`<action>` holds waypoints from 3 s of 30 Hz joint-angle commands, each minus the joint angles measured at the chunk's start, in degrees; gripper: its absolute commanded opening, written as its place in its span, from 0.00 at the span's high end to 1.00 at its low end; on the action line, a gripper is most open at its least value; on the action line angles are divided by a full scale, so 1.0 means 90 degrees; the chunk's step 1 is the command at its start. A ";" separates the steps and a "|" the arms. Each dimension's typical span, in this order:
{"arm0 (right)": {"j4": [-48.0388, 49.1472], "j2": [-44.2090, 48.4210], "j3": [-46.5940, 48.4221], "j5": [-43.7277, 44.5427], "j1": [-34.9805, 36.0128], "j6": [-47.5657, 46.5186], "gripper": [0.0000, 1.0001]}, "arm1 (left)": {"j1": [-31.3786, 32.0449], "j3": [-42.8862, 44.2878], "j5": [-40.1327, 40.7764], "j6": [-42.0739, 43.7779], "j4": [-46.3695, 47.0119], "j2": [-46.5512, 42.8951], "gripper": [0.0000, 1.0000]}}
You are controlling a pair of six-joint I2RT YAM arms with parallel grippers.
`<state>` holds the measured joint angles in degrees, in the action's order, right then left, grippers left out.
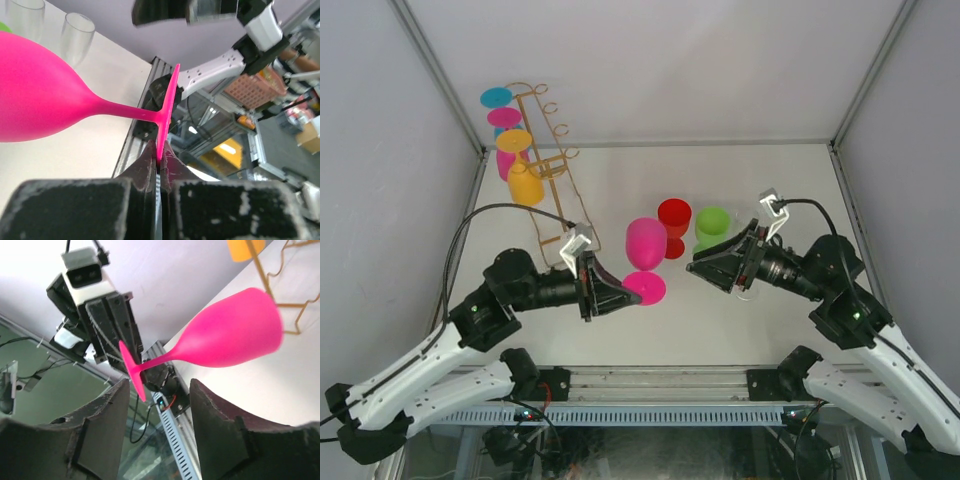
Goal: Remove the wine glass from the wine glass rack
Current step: Place the wine glass at the center of the board.
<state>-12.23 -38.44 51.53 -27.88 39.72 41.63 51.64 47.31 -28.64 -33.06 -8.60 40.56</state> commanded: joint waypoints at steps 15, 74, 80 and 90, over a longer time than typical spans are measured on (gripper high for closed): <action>0.0347 0.0108 0.0043 -0.1310 -0.1959 0.1119 0.40 | 0.0453 -0.0883 -0.1782 0.4517 -0.1797 -0.1669 1.00; 0.0716 -0.2132 0.0603 -0.4288 -0.0326 0.1526 0.69 | 0.0455 -0.0947 -0.1534 0.4532 -0.1260 -0.1815 1.00; 0.0465 -0.2195 0.0603 -0.4284 -0.0237 0.1274 0.58 | 0.0455 -0.0978 -0.1568 0.4378 -0.1056 -0.1780 1.00; 0.0637 -0.2193 0.0603 -0.4325 -0.0215 0.1331 0.73 | 0.0454 -0.0928 -0.1611 0.4378 -0.0954 -0.1699 1.00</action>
<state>-7.49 -58.94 54.92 -64.58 36.53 53.56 56.25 36.91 -47.81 6.81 -21.67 24.38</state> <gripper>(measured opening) 0.301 0.012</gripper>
